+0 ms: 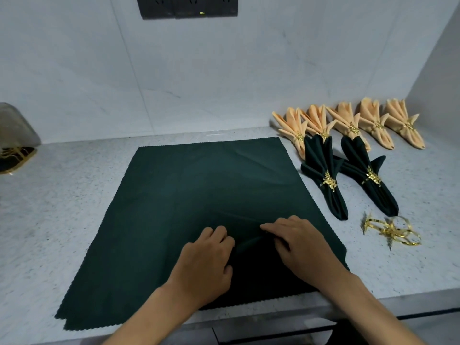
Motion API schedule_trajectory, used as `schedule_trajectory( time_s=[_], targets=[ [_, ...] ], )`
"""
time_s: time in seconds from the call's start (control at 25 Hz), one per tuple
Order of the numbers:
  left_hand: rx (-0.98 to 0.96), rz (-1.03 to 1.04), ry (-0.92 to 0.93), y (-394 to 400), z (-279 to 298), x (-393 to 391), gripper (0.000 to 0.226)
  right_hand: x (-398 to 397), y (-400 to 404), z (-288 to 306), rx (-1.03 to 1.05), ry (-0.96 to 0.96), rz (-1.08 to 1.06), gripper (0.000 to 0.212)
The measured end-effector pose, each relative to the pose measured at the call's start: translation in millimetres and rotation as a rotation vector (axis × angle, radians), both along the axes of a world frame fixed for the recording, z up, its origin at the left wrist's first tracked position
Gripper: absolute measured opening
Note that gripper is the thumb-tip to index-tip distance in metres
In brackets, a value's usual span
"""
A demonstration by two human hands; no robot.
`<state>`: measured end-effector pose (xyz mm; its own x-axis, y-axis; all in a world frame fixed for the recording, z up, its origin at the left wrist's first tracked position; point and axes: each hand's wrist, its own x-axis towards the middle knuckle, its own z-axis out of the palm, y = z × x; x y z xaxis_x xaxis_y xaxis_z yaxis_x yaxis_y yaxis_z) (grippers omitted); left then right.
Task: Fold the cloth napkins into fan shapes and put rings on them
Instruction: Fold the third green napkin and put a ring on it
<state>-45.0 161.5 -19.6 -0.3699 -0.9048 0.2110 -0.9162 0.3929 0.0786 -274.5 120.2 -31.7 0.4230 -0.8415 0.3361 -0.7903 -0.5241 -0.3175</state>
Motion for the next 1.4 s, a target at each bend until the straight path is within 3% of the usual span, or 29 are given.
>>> schedule_trajectory(
  time_s=[0.08,0.2,0.24,0.32,0.52,0.6,0.68,0.76,0.84,0.96,1.08,1.24,1.4],
  targets=[
    [0.155,0.103,0.207,-11,11,1,0.026,-3,0,4,0.035,-0.056,0.021,0.032],
    [0.435,0.252,0.711,-43,25,16,0.006,-3,-16,13,0.171,-0.186,0.0,0.024],
    [0.487,0.306,0.824,-51,27,20,0.013,-2,-20,13,0.206,-0.234,-0.01,0.021],
    [0.511,0.361,0.886,-62,24,23,0.021,1,-24,7,0.169,-0.286,-0.051,0.016],
    [0.322,0.361,0.637,-64,12,21,0.036,4,-17,-13,-0.224,-0.068,-0.097,0.01],
    [0.002,0.203,0.366,-59,14,17,0.036,3,-14,-17,-0.311,0.029,-0.081,0.017],
    [-0.277,-0.106,0.06,-55,13,8,0.024,3,-13,-19,-0.306,0.071,-0.093,0.023],
    [-0.181,-0.28,-0.079,-53,14,-1,0.026,2,-13,-20,-0.285,0.088,-0.113,0.024],
    [-0.076,-0.267,-0.16,-56,17,-4,0.037,1,-11,-19,-0.27,0.09,-0.116,0.026],
    [-0.034,-0.259,-0.325,-66,25,-5,0.033,-5,-3,-20,-0.241,0.069,-0.158,0.036],
    [-0.021,-0.243,-0.431,-73,31,-12,0.032,-11,0,-17,-0.199,0.045,-0.225,0.024],
    [-0.072,-0.249,-0.484,-76,30,-26,0.02,-6,0,-9,-0.104,0.017,-0.226,0.02],
    [-0.226,-0.229,-0.382,-71,24,-21,0.01,-44,8,11,-0.203,0.001,-0.282,0.021]
  ],
)
